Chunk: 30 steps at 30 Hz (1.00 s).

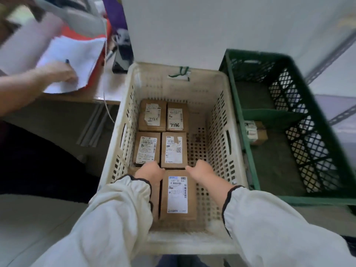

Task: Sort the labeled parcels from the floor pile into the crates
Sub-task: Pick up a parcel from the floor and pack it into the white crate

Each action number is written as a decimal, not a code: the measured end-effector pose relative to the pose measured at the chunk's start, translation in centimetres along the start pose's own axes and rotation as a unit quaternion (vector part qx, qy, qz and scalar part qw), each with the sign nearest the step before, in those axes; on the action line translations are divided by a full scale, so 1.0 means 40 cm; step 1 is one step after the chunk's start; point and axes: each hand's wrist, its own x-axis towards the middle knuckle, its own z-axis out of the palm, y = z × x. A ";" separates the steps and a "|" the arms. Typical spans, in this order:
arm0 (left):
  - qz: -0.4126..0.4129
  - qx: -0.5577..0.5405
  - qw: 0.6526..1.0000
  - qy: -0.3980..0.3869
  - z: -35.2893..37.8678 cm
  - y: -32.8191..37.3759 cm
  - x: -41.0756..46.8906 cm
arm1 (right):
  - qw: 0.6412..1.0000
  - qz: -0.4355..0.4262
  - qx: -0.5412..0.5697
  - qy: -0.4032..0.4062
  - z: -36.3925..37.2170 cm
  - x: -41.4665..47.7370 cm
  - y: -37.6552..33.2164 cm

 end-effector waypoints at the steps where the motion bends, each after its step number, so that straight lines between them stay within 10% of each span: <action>1: 0.011 0.001 1.000 0.013 -0.040 0.023 -0.028 | 1.000 -0.013 -0.005 0.000 -0.034 -0.024 -0.018; 15: 0.132 -0.006 0.982 0.137 -0.346 0.206 -0.343 | 0.988 -0.123 -0.081 0.049 -0.333 -0.321 -0.201; 30: -0.007 -0.021 0.974 0.225 -0.386 0.074 -0.642 | 0.938 -0.282 -0.199 -0.031 -0.343 -0.521 -0.265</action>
